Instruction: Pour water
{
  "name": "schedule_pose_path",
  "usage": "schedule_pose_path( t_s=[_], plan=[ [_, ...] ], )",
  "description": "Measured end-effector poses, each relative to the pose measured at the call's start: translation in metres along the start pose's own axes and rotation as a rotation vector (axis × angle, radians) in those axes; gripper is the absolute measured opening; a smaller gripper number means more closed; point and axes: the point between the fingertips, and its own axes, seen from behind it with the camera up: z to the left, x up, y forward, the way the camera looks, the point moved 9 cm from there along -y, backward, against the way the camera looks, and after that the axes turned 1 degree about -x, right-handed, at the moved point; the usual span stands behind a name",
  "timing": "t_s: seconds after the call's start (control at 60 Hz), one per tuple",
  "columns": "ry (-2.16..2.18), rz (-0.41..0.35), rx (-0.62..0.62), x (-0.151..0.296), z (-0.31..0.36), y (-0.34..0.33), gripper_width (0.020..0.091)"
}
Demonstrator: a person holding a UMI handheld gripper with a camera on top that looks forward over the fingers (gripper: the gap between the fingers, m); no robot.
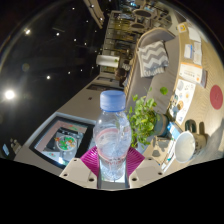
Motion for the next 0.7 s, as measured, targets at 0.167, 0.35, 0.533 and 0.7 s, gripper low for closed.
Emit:
schedule_pose_path(
  t_s=[0.167, 0.35, 0.533, 0.7],
  plan=[
    [-0.425, -0.075, -0.051, 0.072, 0.038, -0.03, 0.0309],
    [-0.882, -0.124, -0.219, 0.138, 0.003, -0.055, 0.0309],
    [-1.159, -0.05, -0.404, 0.164, -0.094, -0.061, 0.031],
    [-1.252, 0.046, -0.496, 0.166, -0.169, -0.064, 0.031]
  ],
)
